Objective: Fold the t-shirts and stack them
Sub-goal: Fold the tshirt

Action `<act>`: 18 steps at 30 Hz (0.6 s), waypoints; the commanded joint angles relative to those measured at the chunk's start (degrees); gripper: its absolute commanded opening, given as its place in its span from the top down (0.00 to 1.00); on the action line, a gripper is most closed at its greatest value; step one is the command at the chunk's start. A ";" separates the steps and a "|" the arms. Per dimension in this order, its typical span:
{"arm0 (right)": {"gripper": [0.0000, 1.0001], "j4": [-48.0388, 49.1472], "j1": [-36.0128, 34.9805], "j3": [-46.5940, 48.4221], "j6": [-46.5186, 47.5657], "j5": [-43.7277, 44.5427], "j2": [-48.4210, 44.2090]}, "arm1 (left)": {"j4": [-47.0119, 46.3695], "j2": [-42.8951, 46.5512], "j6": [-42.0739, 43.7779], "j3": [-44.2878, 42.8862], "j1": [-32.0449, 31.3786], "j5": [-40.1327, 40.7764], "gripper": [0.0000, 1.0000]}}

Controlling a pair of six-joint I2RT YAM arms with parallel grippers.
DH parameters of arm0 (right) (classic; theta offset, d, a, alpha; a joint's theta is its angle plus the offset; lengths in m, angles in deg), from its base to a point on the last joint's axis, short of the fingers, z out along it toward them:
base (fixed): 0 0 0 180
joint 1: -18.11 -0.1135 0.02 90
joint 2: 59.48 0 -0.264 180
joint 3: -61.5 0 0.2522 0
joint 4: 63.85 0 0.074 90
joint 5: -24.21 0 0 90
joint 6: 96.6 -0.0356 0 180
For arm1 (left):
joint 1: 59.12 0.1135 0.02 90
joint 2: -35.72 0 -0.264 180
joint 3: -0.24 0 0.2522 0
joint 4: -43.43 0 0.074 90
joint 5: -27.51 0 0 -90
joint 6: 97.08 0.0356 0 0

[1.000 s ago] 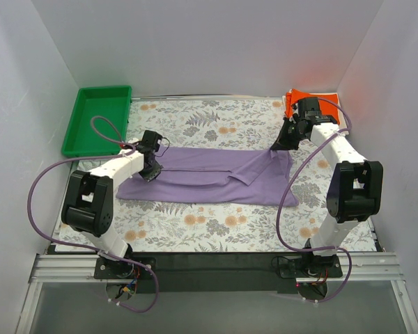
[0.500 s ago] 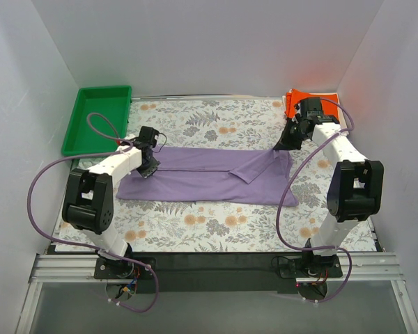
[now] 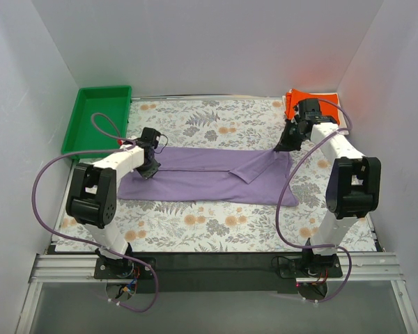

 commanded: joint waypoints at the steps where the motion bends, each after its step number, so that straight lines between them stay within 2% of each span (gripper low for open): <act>1: 0.91 2.49 0.47 -0.49 1.05 0.52 0.44 | -1.15 0.17 1.41 -2.58 0.49 3.18 0.92; 2: 0.87 2.49 0.47 -0.66 1.23 0.52 0.44 | -1.23 0.25 1.77 -3.28 0.49 3.18 0.87; 3: 0.77 2.49 0.39 -0.84 1.40 0.69 0.00 | -1.24 0.51 2.12 -3.55 0.49 3.09 0.78; 6: 0.67 2.40 0.47 -1.80 2.28 2.09 -1.40 | -1.94 2.27 3.53 -4.43 0.49 4.22 0.69; 8: 0.64 2.40 0.91 -2.68 2.81 2.71 -2.72 | -1.77 3.32 4.75 -5.13 0.49 4.84 0.64; 9: 0.63 2.31 1.09 -3.64 2.98 2.71 -3.25 | -1.42 3.68 5.11 -6.00 0.49 5.11 0.55; 13: 0.59 1.70 1.70 -7.69 4.30 3.15 -6.58 | 0.69 6.92 6.52 -5.67 0.49 4.06 0.35; 16: 0.57 1.00 3.28 -13.64 5.09 3.68 -10.54 | 2.10 12.19 6.43 -0.85 0.49 3.00 0.27; 18: 0.55 0.65 3.55 -17.35 5.62 3.33 -14.05 | 3.51 14.83 5.56 1.97 0.75 2.83 0.26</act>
